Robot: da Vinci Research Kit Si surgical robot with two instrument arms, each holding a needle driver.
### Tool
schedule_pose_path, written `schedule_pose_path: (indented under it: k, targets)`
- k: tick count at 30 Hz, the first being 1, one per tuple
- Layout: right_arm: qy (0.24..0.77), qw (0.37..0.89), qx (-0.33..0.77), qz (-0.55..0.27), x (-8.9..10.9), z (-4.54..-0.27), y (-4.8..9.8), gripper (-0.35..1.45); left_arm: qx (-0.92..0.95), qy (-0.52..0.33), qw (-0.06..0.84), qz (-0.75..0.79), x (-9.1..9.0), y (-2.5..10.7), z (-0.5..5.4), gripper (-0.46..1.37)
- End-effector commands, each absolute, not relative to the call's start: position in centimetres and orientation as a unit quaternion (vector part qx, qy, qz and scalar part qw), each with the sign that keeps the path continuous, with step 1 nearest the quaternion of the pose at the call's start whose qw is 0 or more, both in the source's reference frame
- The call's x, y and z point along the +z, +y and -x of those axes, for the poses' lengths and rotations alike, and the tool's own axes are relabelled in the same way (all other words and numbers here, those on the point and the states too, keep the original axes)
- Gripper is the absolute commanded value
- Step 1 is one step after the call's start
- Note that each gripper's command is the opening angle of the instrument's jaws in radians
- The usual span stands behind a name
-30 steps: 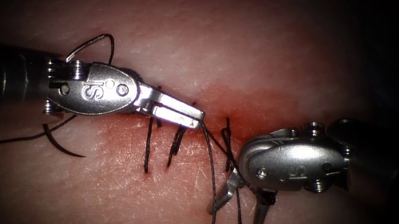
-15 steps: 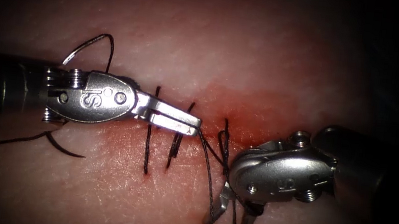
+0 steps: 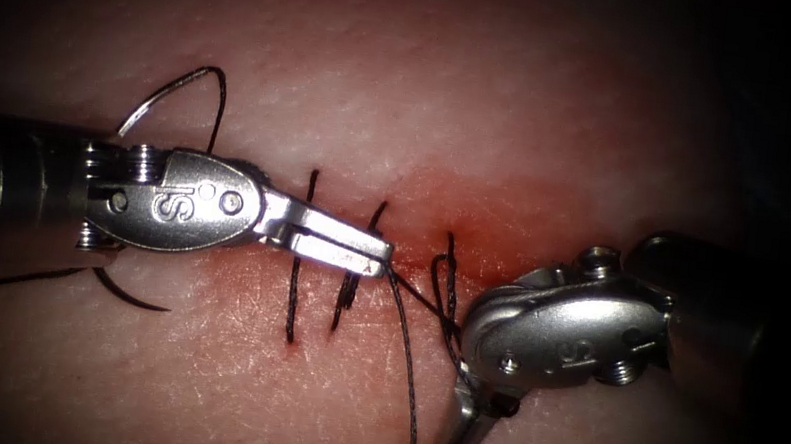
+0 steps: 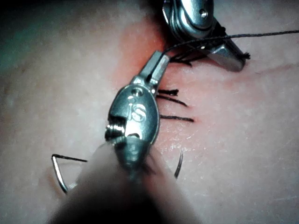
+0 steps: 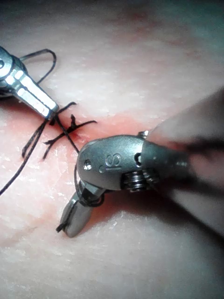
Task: Wound Closure
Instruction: Grab the suture tail with the right gripper, then pull the right gripper up and the left gripper down to tighten the suture
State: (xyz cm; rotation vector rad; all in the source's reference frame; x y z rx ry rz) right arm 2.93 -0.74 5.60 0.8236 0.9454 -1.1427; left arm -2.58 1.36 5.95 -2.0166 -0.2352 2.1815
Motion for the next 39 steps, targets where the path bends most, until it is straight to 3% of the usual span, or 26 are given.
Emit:
schedule_pose_path:
  k: [1, 13, 39]
  targets:
    - [0.428, 0.665, -0.494, -0.360, 5.6, -2.92, -0.7, -0.35, 0.730, -0.080, 0.080, 0.675, 6.0, 1.4, 2.58, -0.35]
    - [0.510, 0.690, -0.389, -0.335, 5.4, -2.88, -0.1, -0.35, 0.727, -0.087, 0.084, 0.675, 5.9, 1.2, 2.52, -0.35]
    - [0.545, 0.724, -0.304, -0.295, 5.5, -2.87, 0.5, -0.35, 0.721, -0.159, 0.085, 0.669, 5.7, 0.3, 2.73, -0.35]
